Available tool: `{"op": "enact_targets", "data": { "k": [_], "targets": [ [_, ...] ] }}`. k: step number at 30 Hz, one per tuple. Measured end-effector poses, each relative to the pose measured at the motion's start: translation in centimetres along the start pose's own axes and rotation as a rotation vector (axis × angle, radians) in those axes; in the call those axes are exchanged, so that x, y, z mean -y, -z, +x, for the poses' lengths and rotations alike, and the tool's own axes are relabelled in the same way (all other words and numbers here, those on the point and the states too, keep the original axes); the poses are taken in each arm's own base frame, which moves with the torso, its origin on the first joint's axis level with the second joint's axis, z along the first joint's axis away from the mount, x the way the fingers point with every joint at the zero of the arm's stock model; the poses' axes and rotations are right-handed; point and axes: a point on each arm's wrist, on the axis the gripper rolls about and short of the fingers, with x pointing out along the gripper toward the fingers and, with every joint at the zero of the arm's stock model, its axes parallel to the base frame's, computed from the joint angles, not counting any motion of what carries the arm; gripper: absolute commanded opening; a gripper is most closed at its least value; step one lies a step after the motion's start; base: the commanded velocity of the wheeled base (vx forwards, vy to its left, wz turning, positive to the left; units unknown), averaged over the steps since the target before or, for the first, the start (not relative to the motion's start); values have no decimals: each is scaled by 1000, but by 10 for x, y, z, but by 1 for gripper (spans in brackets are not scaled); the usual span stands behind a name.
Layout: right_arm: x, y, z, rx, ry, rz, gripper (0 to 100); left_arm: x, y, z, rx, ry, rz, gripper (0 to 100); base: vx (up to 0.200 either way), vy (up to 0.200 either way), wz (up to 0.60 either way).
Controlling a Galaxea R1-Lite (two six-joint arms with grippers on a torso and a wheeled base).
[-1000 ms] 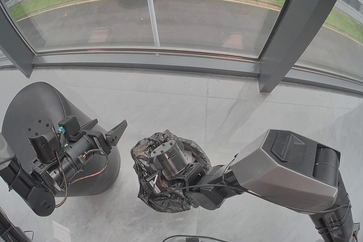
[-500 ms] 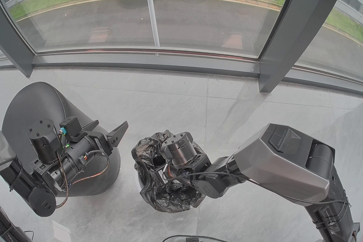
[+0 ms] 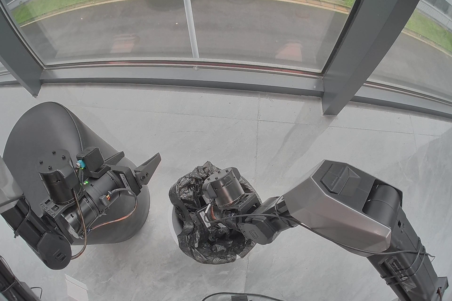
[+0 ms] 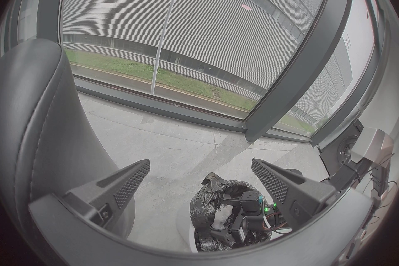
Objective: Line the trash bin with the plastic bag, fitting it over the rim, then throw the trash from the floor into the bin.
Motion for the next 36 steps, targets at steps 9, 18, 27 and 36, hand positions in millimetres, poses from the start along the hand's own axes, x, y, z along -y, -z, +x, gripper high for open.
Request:
{"op": "enact_targets", "data": {
  "k": [9,18,27,36],
  "targets": [
    [5,5,13,-3,10,8,100,0,1,0,-5,2,1,100,0,0,0],
    [6,10,20,-9,15,8,100,0,1,1,-6,2,1,100,0,0,0],
    [11,-10,5,29,20,19,100,0,2,1,-11,2,1,100,0,0,0],
    [1,-35,-49,57,-10,3,100,1,3,0,-14,7,2,100,0,0,0]
  ]
}}
